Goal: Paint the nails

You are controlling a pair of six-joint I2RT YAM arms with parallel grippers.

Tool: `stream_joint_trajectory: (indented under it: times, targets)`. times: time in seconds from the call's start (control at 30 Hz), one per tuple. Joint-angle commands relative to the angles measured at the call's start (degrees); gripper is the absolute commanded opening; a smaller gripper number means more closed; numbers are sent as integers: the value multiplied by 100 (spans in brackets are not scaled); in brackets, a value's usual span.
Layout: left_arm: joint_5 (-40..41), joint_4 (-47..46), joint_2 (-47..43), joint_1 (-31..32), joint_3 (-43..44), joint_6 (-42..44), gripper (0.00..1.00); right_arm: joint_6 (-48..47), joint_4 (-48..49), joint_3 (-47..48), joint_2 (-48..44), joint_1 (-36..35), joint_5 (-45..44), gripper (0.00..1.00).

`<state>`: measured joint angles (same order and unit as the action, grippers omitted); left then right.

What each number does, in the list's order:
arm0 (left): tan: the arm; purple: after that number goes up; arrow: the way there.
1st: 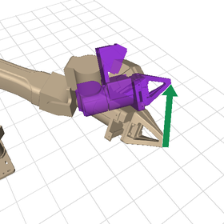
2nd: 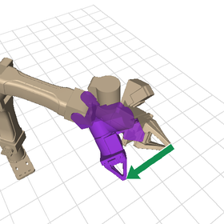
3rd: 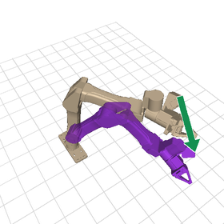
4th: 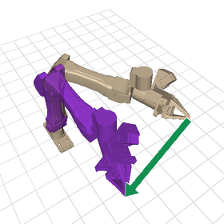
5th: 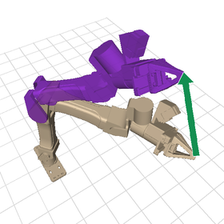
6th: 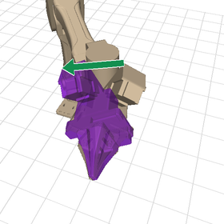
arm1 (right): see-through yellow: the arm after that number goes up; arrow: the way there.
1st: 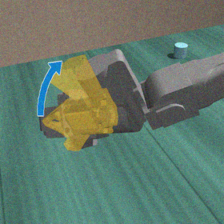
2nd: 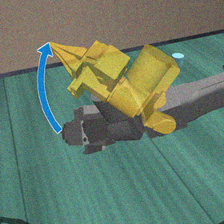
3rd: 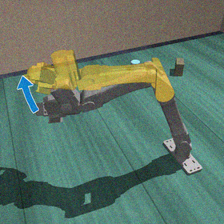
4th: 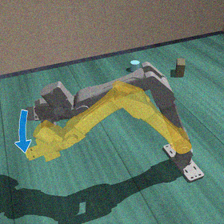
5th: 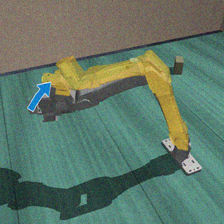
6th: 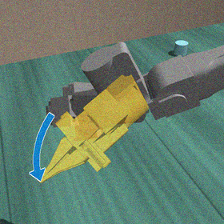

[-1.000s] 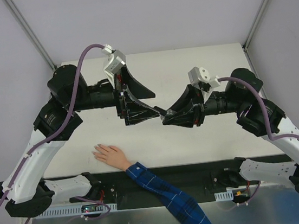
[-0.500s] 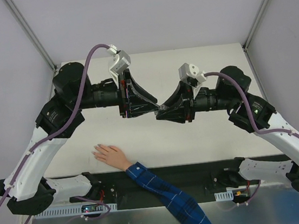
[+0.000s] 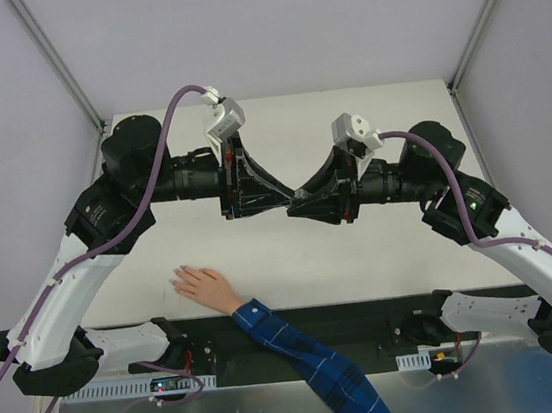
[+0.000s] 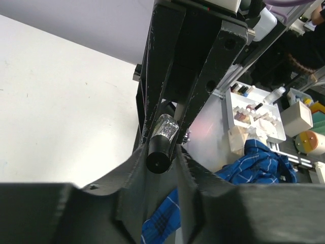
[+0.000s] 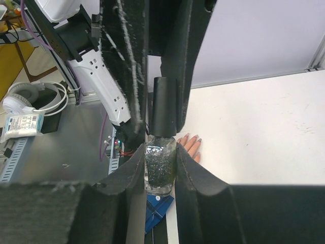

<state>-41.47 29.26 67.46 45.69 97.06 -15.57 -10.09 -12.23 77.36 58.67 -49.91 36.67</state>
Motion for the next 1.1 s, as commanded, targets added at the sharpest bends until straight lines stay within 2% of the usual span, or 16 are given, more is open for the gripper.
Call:
stream_joint_trajectory:
  times: [0.0, 0.07, 0.1, 0.2, 0.3, 0.33, 0.4, 0.43, 0.47, 0.5, 0.6, 0.63, 0.83, 0.87, 1.07]
  targets:
    - [8, -60, 4, 19, 243, 125, 19, 77, 388, 209, 12, -10, -1, 0]
    - [112, -52, -5, 19, 261, 133, 9, 95, 388, 200, 21, -10, 7, 0]
    - [165, -52, -31, 19, 261, 151, 0, 95, 388, 192, 21, -19, -1, 0]
    - [569, 27, -84, 19, 235, 256, 0, 42, 274, 174, 21, -19, -220, 4]
    - [1208, 238, -75, 19, 244, 379, 0, -116, -7, 130, -14, -10, -554, 35]
    - [1412, 334, -67, 10, 235, 423, 0, -169, -173, 113, -49, -19, -807, 53]
    - [2209, 606, -31, 1, 226, 572, 0, -282, -341, -62, -136, -19, -1177, 66]
    - [2527, 677, -14, 1, 183, 625, 0, -309, -498, -159, -259, -19, -1588, 78]
    - [2852, 721, -14, -16, 43, 678, 0, -336, -587, -247, -338, -10, -1784, 82]
    - [3551, 852, -14, -103, -37, 678, 0, -406, -666, -422, -409, -10, -2151, 84]
    - [4373, 994, -57, -402, -484, 486, 0, -468, -1079, -651, -655, -1, -2497, 85]
    - [4611, 1038, -110, -821, -642, 337, 0, -468, -1236, -818, -725, -1, -2593, 85]
    - [5377, 1029, -488, -2519, -2347, -490, 0, -266, -1326, -1539, -1323, -1, -2700, 85]
    - [5447, 1003, -506, -3035, -2784, -691, 0, -205, -1335, -1679, -1411, -1, -2700, 85]
    - [6202, 275, -857, -4382, -4554, -1517, 0, -81, -1282, -1953, -1482, -10, -2603, 85]
